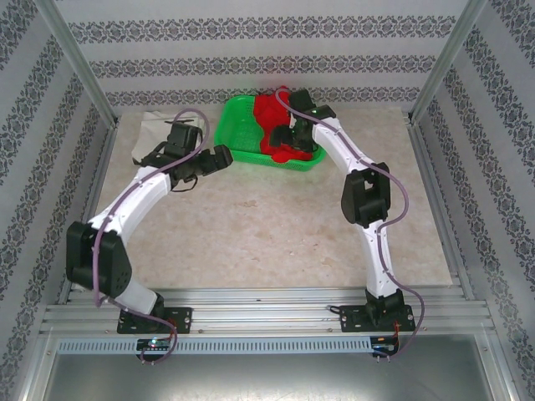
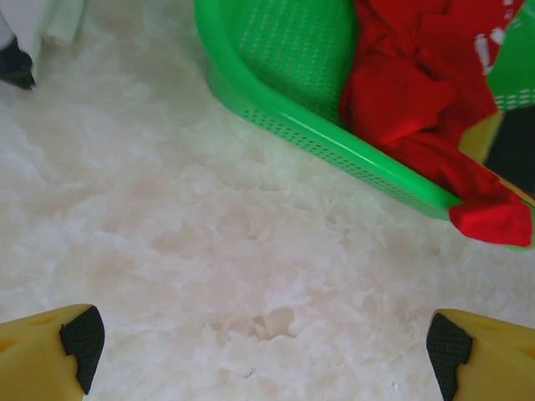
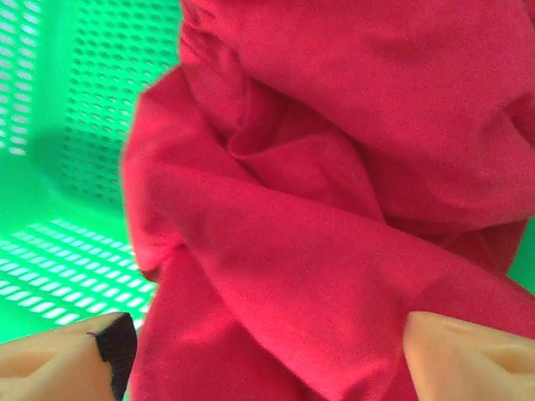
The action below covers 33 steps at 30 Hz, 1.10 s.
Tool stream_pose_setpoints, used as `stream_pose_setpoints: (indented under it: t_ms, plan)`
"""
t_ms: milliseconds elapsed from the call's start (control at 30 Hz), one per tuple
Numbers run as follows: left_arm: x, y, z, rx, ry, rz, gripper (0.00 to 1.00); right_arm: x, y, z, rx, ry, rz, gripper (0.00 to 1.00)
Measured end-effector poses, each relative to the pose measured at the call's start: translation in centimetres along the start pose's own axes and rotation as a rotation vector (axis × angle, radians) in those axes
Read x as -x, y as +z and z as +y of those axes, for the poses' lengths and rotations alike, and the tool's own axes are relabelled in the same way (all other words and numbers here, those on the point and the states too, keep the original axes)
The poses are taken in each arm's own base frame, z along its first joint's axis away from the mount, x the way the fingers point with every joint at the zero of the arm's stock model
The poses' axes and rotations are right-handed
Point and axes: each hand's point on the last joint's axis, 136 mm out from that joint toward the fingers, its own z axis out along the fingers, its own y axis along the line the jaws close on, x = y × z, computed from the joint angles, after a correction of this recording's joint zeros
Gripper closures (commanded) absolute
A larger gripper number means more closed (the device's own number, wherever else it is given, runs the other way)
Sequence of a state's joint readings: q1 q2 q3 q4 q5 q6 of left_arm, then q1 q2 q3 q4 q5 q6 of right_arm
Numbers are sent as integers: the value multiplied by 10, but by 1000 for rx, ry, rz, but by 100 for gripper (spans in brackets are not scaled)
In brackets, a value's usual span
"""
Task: Fold and stack the t-shirts
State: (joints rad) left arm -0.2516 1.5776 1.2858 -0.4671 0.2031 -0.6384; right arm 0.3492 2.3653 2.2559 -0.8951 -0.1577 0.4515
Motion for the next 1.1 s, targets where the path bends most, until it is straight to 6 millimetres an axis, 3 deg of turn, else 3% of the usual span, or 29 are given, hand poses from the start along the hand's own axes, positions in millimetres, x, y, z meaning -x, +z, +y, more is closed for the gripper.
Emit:
stream_pose_setpoints:
  t_ms: [100, 167, 233, 333, 467, 567, 700, 867, 967, 1100]
  plan:
    - [-2, 26, 6, 16, -64, 36, 0, 0, 0, -2, -12, 15, -1, 84]
    - [0, 39, 7, 14, -97, 47, 0, 3, -3, -2, -8, 21, -10, 100]
    - [5, 52, 5, 8, -123, 50, 0, 8, -9, 0, 1, 25, -30, 100]
    - [12, 63, 0, -11, -143, 39, 0, 21, -39, 11, 32, 7, -96, 100]
    - [20, 73, -7, -33, -162, 32, 0, 46, -117, 32, 100, -32, -248, 100]
    - [26, 84, -10, -37, -168, 30, 5, 58, -197, 46, 160, -59, -391, 100]
    - [35, 105, -8, -16, -181, 23, 7, 56, -294, 56, 239, -78, -547, 100]
    - [51, 132, -8, 24, -202, 15, 16, 20, -396, 77, 365, -139, -678, 100]
    - [58, 145, -7, 47, -215, 14, 20, -12, -435, 87, 431, -176, -705, 100]
    - [65, 160, -9, 75, -225, 37, 36, -64, -470, 91, 517, -209, -684, 100]
